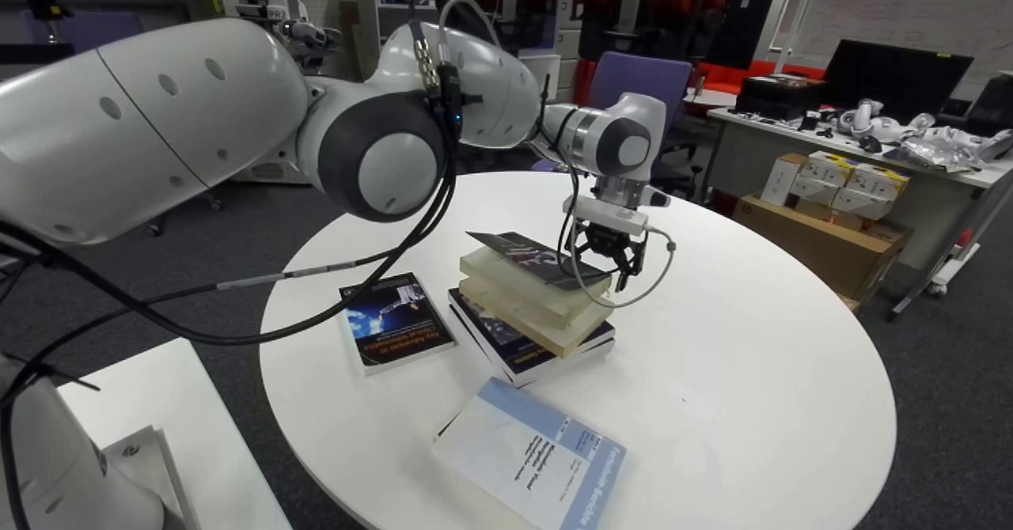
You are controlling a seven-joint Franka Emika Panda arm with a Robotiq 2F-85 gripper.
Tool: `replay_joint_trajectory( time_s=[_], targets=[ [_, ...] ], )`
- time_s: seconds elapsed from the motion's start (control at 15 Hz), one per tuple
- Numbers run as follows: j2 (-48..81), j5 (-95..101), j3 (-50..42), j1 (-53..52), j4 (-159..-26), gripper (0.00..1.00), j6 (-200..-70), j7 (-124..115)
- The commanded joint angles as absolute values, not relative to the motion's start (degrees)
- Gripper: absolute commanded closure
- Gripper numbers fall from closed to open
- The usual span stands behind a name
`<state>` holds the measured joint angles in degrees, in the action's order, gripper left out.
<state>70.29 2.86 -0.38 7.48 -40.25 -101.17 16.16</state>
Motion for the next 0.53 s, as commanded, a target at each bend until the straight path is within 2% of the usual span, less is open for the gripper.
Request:
replay_joint_trajectory(
  time_s=[0.0,0.47],
  targets=[
    [71.0,-1.3,3.5,12.0,-36.3,0.00,-96.0,24.2],
    [71.0,0.0,2.7,11.8,-34.5,0.00,-90.1,24.6]
  ],
)
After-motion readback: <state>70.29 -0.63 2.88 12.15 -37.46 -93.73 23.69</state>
